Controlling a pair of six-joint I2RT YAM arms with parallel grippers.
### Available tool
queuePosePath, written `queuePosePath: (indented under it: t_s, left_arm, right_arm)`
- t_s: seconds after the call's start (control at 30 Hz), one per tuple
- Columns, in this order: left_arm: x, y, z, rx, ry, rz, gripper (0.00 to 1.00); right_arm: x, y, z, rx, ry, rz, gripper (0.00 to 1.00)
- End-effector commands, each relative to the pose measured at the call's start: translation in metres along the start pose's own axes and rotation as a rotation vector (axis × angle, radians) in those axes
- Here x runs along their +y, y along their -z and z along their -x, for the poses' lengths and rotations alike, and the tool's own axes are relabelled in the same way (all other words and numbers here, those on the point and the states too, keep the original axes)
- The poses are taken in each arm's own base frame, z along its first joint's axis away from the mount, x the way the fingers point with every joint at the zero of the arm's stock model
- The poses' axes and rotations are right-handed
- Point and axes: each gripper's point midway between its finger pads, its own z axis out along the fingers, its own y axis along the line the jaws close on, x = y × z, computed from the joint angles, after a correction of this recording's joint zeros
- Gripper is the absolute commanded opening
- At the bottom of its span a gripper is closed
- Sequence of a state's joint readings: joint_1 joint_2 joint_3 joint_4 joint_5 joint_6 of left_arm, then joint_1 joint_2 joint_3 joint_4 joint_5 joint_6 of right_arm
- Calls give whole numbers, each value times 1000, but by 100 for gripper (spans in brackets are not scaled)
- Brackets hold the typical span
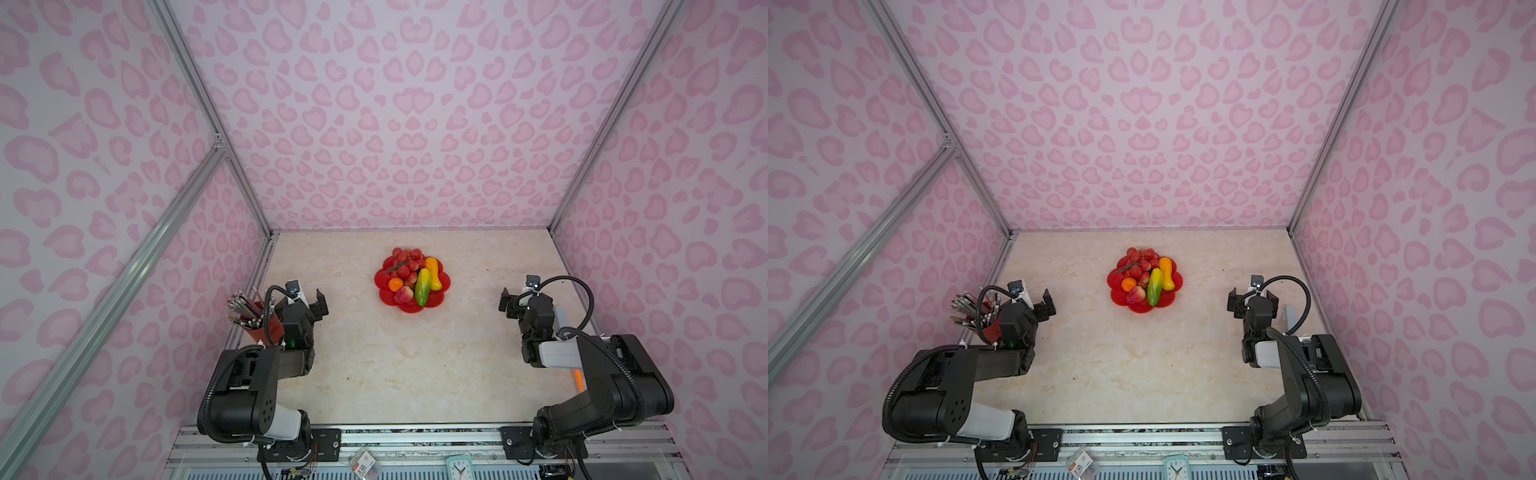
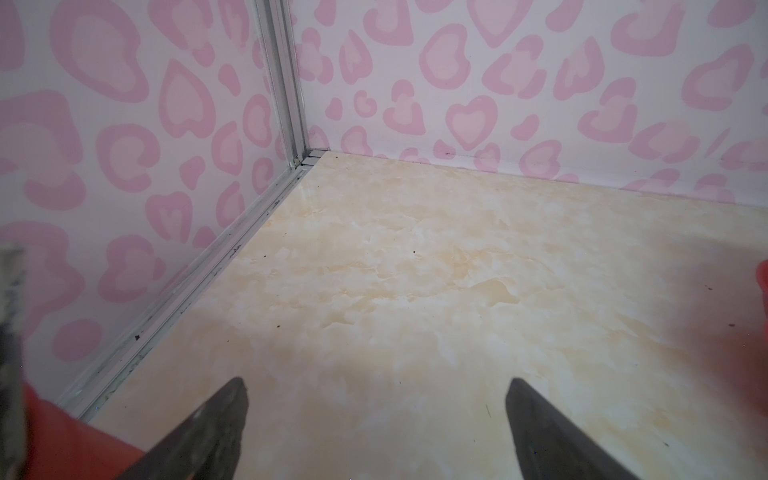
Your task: Place and organize the fake fruits in the fruit bowl
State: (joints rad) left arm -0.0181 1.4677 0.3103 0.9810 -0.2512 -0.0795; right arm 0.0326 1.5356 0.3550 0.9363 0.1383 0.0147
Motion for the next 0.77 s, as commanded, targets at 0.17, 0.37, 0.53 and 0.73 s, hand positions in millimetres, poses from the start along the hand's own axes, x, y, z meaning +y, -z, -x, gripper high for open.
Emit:
queuePosePath:
  t_s: [0.17, 0.37, 0.53, 0.73]
  left_arm:
    - [-1, -1, 7, -23, 10, -4, 97]
    - [-1, -1, 7, -23, 9, -5, 97]
    - [-1, -1, 7, -23, 10, -4, 97]
    - [-1, -1, 7, -23, 8, -3, 97]
  right_arm:
    - [0, -1, 0, 1, -1, 2, 100]
    - [0, 0, 0, 2, -1, 1, 100]
    - [2, 2, 0, -7, 10, 8, 100]
    - [-1, 2, 1, -8, 5, -9, 100]
